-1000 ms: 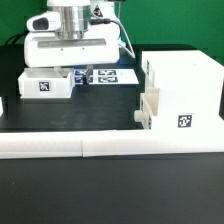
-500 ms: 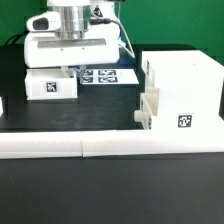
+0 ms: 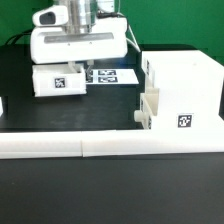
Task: Assemble drawer
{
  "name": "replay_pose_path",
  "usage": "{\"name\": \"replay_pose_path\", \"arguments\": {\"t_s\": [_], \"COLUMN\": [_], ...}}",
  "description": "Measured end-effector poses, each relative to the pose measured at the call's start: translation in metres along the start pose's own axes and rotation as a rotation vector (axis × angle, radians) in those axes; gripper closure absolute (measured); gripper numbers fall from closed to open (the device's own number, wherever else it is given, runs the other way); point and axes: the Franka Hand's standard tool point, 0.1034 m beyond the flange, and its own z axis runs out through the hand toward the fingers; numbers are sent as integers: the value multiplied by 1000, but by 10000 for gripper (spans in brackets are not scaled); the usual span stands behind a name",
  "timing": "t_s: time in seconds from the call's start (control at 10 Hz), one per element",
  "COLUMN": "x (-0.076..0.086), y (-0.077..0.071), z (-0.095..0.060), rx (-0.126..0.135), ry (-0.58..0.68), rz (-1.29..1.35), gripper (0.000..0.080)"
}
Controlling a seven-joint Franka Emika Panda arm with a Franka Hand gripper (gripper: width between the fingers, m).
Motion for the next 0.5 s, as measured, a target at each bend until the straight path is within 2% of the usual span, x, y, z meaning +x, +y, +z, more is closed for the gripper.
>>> {"name": "replay_pose_path", "arguments": {"t_s": [0.2, 0.5], "x": [26, 72], "y": [-22, -31], "z": [-15, -28], "rx": [5, 12], "ry": [5, 31], "rz": [-33, -63], "gripper": [757, 757]}}
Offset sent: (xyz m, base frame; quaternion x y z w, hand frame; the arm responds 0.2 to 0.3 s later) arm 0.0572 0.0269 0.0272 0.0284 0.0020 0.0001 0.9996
